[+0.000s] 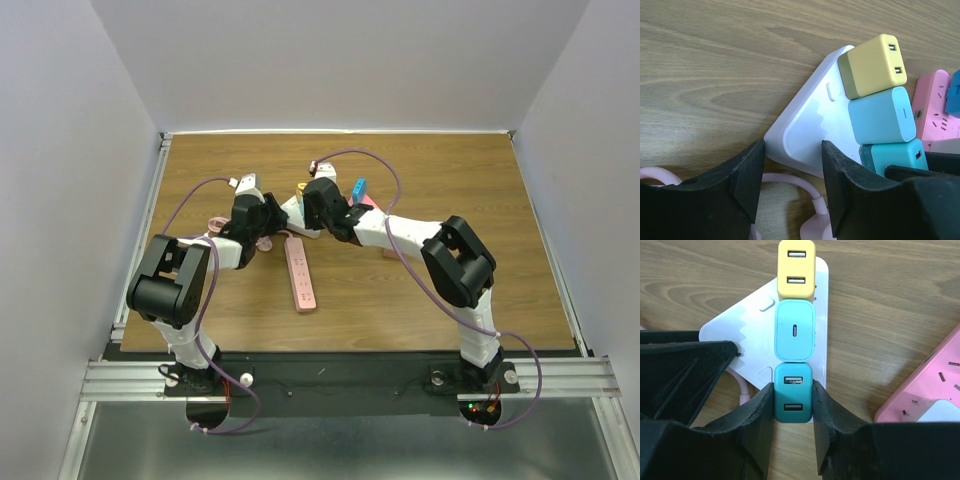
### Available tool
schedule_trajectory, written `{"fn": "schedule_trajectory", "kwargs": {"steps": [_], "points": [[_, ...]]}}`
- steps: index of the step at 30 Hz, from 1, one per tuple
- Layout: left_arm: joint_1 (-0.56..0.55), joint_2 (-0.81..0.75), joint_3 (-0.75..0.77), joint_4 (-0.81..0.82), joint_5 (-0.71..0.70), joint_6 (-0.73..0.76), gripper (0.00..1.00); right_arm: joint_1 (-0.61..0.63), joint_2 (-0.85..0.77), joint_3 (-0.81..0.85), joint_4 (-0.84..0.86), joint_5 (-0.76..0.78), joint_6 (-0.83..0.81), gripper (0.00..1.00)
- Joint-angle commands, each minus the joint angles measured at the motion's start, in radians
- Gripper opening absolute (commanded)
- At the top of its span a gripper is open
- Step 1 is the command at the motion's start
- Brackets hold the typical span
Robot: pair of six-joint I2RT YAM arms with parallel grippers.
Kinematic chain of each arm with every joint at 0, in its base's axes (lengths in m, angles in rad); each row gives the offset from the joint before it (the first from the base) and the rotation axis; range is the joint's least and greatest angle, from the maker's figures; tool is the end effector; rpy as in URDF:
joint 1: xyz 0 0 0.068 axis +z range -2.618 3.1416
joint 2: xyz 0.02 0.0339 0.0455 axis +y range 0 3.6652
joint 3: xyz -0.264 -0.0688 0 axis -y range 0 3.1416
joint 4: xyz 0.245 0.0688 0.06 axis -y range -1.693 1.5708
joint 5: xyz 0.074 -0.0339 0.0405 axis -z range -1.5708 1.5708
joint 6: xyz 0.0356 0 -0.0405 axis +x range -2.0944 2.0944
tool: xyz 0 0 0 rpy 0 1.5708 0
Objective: Insert the plug
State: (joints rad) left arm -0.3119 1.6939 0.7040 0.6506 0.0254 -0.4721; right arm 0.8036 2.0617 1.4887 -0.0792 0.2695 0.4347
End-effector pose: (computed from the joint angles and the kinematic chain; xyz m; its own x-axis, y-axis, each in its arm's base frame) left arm 0.3237 -0.1053 0.1671 -0.4320 -0.3384 -0.8360 0.1495 0.8873 -0.4364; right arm 0.3323 0.3310 0.1982 -0.6125 -0.0504 -0.7889 -0.3187 0.9290 0.1881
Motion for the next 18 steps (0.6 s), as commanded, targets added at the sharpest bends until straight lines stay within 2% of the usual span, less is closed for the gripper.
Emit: {"fn": "schedule_trajectory", "kwargs": {"steps": [1,4,6,7,10,11,14,15,17,18], "points": [[-0.026,0.016,0.034,-0.048,0.080,0.018,0.57,0.014,0.115,-0.050,-0.177,-0.047,-0.016,0.01],[-0.026,0.004,0.046,-0.068,0.065,0.026,0.57,0.014,0.080,-0.033,-0.183,-0.030,-0.025,0.01],[-0.026,0.003,0.058,-0.084,0.050,0.030,0.58,0.014,0.046,-0.016,-0.192,-0.023,-0.031,0.08],[-0.026,0.004,0.063,-0.094,0.032,0.033,0.59,0.013,0.035,-0.010,-0.197,-0.013,-0.031,0.23],[-0.023,0.009,0.086,-0.134,0.002,0.039,0.60,0.012,-0.035,0.002,-0.206,-0.001,-0.028,0.54],[-0.021,0.004,0.088,-0.138,-0.005,0.041,0.61,0.012,-0.055,0.004,-0.205,0.003,-0.027,0.69],[-0.013,-0.016,0.089,-0.147,-0.018,0.047,0.64,0.012,-0.142,0.004,-0.206,0.026,-0.031,0.83],[-0.012,-0.023,0.091,-0.152,-0.016,0.052,0.68,0.011,-0.165,0.004,-0.206,0.034,-0.042,0.86],[-0.010,-0.045,0.098,-0.167,-0.062,0.058,0.73,0.012,-0.231,-0.008,-0.206,0.042,-0.054,0.98],[-0.010,-0.053,0.109,-0.189,-0.086,0.059,0.76,0.011,-0.253,-0.014,-0.206,0.043,-0.060,0.99]]}}
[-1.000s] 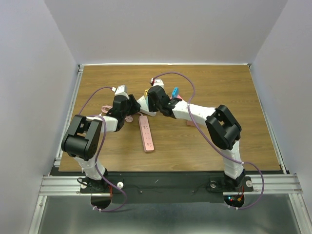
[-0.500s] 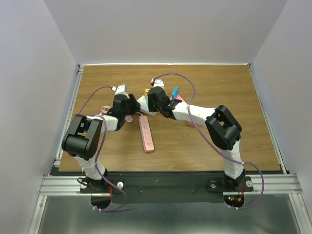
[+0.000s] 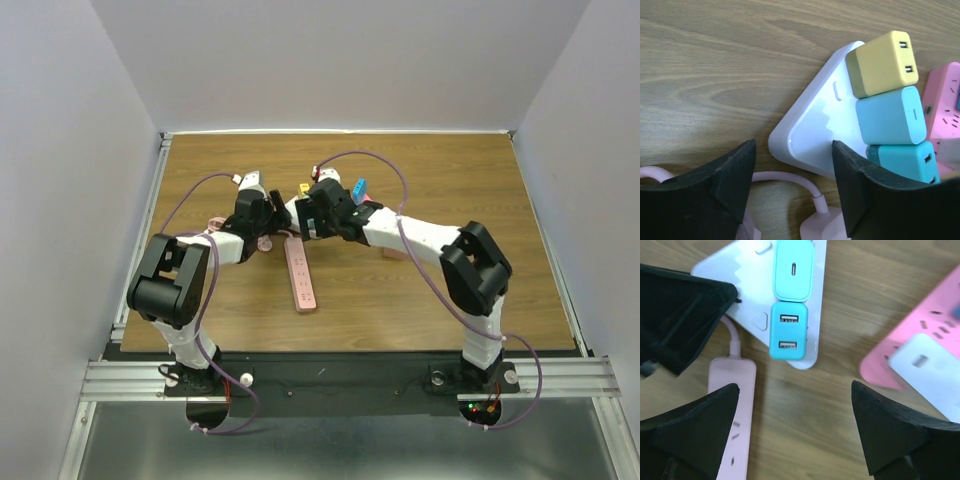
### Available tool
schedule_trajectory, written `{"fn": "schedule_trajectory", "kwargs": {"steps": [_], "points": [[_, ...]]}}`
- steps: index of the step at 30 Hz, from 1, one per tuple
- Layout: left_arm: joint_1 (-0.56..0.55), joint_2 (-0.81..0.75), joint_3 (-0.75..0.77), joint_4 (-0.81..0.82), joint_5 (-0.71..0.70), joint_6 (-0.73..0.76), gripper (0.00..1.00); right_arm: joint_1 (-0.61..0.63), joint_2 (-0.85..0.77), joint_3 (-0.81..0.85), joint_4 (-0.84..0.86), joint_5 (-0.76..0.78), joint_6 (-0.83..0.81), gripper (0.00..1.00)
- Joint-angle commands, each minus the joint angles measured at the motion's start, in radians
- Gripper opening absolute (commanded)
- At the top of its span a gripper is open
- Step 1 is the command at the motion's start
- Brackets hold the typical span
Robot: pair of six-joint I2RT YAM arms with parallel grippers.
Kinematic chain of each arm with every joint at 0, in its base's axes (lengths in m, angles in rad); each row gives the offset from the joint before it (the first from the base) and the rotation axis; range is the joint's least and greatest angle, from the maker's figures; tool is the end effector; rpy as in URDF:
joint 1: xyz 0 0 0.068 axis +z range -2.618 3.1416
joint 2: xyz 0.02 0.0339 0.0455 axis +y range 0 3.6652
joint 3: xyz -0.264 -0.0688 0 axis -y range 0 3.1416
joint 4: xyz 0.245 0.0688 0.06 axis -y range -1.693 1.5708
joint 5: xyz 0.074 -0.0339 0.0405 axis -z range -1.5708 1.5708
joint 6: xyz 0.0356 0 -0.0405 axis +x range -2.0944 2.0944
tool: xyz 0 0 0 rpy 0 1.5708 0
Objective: Insert the plug
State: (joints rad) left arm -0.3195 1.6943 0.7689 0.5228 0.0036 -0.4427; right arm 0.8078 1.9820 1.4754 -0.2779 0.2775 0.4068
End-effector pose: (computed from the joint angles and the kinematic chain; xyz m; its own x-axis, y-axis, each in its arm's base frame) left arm 0.3310 -0.1096 0.1729 -0.4720 -0.2951 -0.8307 0.1273 0.9096 -0.3954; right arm 0.3149 0.3152 0.2126 -0.6704 -0.1505 -0.7266 -0.3222 0.9411 0.1023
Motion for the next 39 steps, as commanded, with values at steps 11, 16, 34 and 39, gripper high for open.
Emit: {"fn": "schedule_trajectory", "kwargs": {"steps": [11,16,34,39], "points": [[-0.134,-0.243,0.101,-0.214,-0.304,0.097,0.91,-0.200,-0.485,-0.271,-0.015,0.028,0.021,1.00],[-0.335,-0.211,0.227,-0.296,-0.318,0.087,0.91,-0.404,-0.623,-0.401,-0.015,-0.024,0.038,1.00],[-0.622,0.311,0.783,-0.521,-0.228,0.001,0.92,-0.897,-0.861,-0.618,-0.014,-0.319,0.026,1.00],[-0.632,0.338,0.800,-0.515,-0.192,0.019,0.93,-0.907,-0.835,-0.629,-0.006,-0.353,0.021,1.00]]}}
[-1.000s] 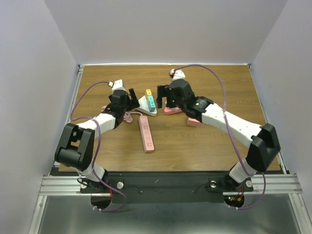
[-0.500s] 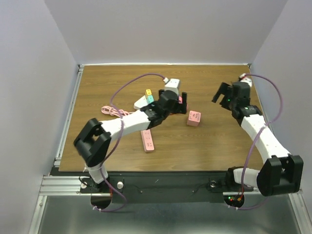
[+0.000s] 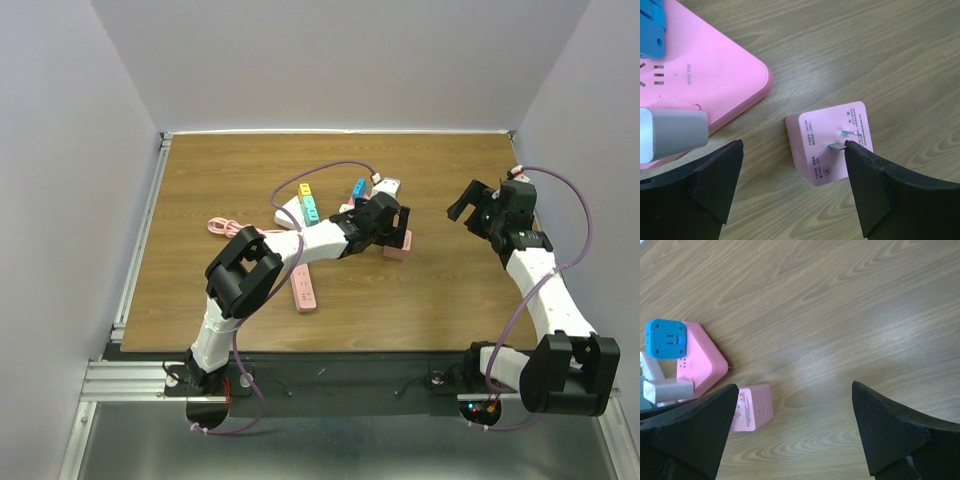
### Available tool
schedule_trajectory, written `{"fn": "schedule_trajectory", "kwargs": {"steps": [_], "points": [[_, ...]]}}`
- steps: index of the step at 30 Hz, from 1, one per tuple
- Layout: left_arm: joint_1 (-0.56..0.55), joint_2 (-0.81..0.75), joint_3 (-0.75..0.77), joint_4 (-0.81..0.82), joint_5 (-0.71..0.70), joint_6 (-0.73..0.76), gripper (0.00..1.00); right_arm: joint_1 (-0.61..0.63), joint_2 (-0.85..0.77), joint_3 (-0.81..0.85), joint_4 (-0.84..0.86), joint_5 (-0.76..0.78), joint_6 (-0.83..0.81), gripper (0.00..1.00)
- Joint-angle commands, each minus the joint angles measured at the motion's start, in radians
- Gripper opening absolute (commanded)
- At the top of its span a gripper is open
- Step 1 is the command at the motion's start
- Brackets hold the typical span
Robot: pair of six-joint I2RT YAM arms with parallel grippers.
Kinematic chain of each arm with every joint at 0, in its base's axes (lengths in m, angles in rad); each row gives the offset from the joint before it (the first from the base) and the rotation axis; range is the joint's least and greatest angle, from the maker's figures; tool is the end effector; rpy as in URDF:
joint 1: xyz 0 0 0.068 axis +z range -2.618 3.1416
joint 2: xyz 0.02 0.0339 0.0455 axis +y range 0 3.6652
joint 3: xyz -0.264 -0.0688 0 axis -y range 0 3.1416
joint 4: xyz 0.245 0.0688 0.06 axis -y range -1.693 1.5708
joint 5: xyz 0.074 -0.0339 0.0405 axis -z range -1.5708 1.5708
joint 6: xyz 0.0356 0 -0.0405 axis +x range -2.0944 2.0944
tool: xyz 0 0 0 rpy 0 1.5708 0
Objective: Insert the plug
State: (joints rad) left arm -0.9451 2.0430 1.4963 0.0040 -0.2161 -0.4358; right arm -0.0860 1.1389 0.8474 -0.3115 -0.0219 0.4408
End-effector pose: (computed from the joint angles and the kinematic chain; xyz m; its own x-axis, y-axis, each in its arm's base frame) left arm 0.2836 -0.3795 0.2163 -0.5630 0.0752 -0.8230 0.4925 0.8302 -0.2611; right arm 0.2508 -0.0208 0.2782 -0.4820 0.4697 -0.7396 0.3025 0.8815 0.3626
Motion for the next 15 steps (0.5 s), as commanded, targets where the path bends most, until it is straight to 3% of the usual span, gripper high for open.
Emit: {"fn": "schedule_trajectory", "kwargs": {"steps": [1,8,15], "points": [[-0.009,-0.007,0.077,0.005,0.032,0.015,0.93,-0.014,0.012,-0.001,0.028,-0.058,-0.014,1.00],[-0.023,-0.055,0.038,0.071,0.006,-0.014,0.93,-0.021,0.015,-0.004,0.034,-0.081,-0.022,1.00],[-0.029,0.017,0.111,0.022,0.040,0.003,0.93,-0.024,0.019,-0.007,0.037,-0.092,-0.025,1.00]]}}
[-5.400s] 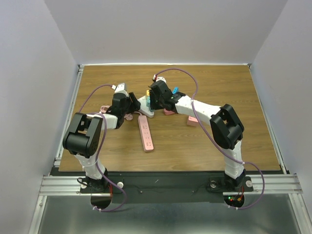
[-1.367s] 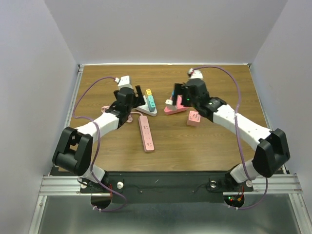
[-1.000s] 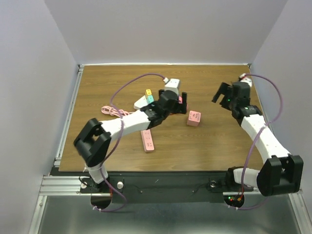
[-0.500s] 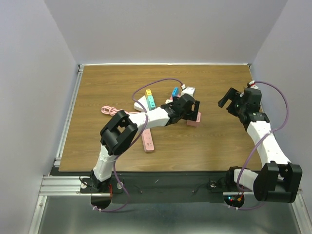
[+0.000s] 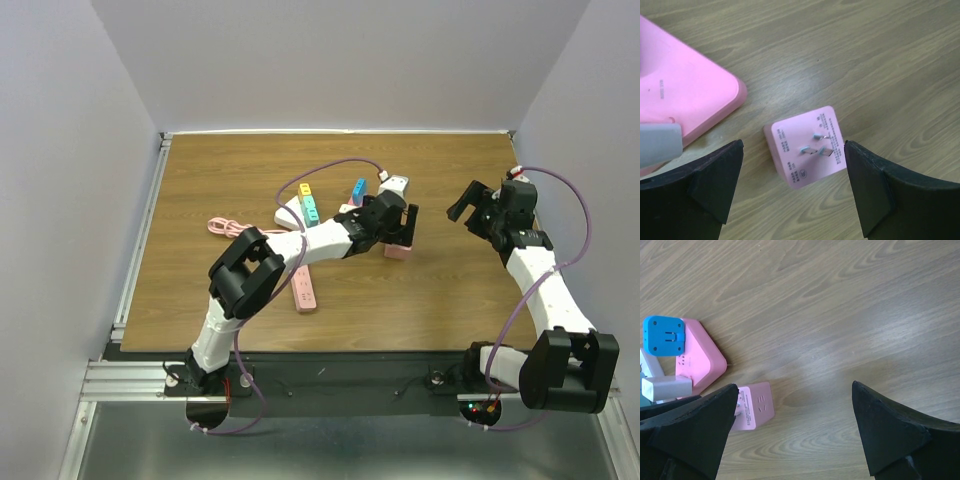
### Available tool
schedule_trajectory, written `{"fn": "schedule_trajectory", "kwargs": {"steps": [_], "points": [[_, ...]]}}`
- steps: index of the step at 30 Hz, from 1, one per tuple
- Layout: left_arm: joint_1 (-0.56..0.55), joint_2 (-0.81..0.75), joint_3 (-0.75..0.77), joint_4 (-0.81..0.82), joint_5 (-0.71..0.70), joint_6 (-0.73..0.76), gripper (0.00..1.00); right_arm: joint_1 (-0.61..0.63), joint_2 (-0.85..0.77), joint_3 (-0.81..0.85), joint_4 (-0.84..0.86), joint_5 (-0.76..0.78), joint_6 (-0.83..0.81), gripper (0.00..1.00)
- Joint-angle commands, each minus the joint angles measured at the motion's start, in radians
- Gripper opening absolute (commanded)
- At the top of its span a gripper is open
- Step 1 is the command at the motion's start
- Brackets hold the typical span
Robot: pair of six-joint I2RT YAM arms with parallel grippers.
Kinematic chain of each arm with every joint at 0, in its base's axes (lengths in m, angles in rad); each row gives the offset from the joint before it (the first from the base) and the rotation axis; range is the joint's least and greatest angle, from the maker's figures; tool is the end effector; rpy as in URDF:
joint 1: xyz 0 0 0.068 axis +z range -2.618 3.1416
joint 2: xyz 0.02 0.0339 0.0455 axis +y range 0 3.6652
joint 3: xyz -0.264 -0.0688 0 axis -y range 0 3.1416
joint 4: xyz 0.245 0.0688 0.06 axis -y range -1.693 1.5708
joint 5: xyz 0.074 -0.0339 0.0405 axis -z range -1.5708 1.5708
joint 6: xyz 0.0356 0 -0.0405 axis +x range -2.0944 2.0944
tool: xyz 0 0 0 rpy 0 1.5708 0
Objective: Insert the plug
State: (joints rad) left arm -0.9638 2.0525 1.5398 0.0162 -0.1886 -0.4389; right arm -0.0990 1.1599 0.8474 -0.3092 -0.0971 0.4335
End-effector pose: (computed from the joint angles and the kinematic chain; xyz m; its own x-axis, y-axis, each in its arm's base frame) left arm 0.2799 -0.3913 0.2277 -0.5488 0.0585 -0.8339 0.5298 0.7960 -0.2928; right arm 0.2542 -0.0218 0.2736 -0.5176 0.4715 -0.7140 0.2616 0.8817 0.3927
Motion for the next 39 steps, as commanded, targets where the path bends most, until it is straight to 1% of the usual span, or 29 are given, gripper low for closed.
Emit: {"fn": "schedule_trajectory", "kwargs": {"steps": [1,7,8,12,18,20,22,24,25,26,27,28,29,30,31,32,33,34,35,36,37,38,39], "points": [[-0.012,0.011,0.072,0.008,0.014,0.009,0.94,-0.011,-0.002,-0.010,0.036,-0.016,-0.019,1.00],[-0.019,0.054,0.127,-0.015,0.008,0.041,0.95,-0.013,0.014,-0.011,0.041,-0.036,-0.019,1.00],[-0.019,0.061,0.138,-0.045,0.003,0.043,0.99,-0.013,0.014,-0.011,0.042,-0.039,-0.019,1.00],[-0.024,0.101,0.181,-0.110,-0.031,0.060,0.99,-0.013,0.014,-0.011,0.047,-0.042,-0.019,1.00],[-0.030,0.133,0.206,-0.124,-0.025,0.075,0.99,-0.016,0.017,-0.014,0.050,-0.049,-0.019,1.00],[-0.032,0.143,0.218,-0.137,-0.022,0.081,0.96,-0.015,0.017,-0.016,0.051,-0.050,-0.018,1.00],[-0.033,0.149,0.212,-0.148,-0.020,0.085,0.81,-0.018,0.017,-0.016,0.051,-0.056,-0.018,1.00],[-0.033,0.140,0.201,-0.144,-0.025,0.086,0.62,-0.019,0.015,-0.011,0.051,-0.064,-0.018,1.00],[-0.033,0.132,0.194,-0.140,-0.025,0.088,0.54,-0.019,0.015,-0.010,0.053,-0.069,-0.016,1.00],[-0.033,0.127,0.178,-0.136,-0.025,0.097,0.35,-0.019,0.015,-0.008,0.053,-0.073,-0.012,1.00],[-0.033,0.114,0.169,-0.122,-0.026,0.103,0.25,-0.019,0.015,-0.004,0.051,-0.084,-0.010,1.00],[-0.033,0.101,0.145,-0.113,-0.026,0.118,0.03,-0.019,0.012,-0.001,0.050,-0.092,0.000,1.00],[-0.033,0.075,0.131,-0.101,-0.031,0.124,0.00,-0.021,0.011,0.001,0.051,-0.117,0.008,1.00],[-0.033,0.057,0.111,-0.085,-0.028,0.137,0.00,-0.021,0.009,0.005,0.051,-0.136,0.016,1.00],[-0.033,0.034,0.064,-0.035,-0.025,0.155,0.00,-0.021,0.006,0.015,0.050,-0.159,0.040,1.00],[-0.033,0.005,0.031,-0.004,-0.023,0.185,0.00,-0.021,0.004,0.019,0.050,-0.217,0.054,1.00],[-0.033,-0.065,-0.009,0.042,-0.018,0.212,0.00,-0.021,0.001,0.024,0.050,-0.249,0.071,1.00],[-0.033,-0.107,-0.097,0.145,-0.014,0.235,0.00,-0.021,0.001,0.036,0.050,-0.286,0.108,1.00],[-0.032,-0.150,-0.140,0.196,-0.009,0.256,0.00,-0.021,0.000,0.041,0.050,-0.324,0.128,1.00],[-0.033,-0.232,-0.183,0.249,0.007,0.303,0.00,-0.021,0.000,0.048,0.050,-0.401,0.148,1.00],[-0.033,-0.273,-0.261,0.343,0.023,0.325,0.00,-0.021,0.000,0.059,0.050,-0.442,0.184,1.00],[-0.033,-0.349,-0.298,0.388,0.059,0.350,0.00,-0.019,0.001,0.064,0.051,-0.514,0.197,1.00],[-0.032,-0.383,-0.331,0.463,0.081,0.382,0.00,-0.021,0.000,0.068,0.053,-0.545,0.212,1.00]]}}
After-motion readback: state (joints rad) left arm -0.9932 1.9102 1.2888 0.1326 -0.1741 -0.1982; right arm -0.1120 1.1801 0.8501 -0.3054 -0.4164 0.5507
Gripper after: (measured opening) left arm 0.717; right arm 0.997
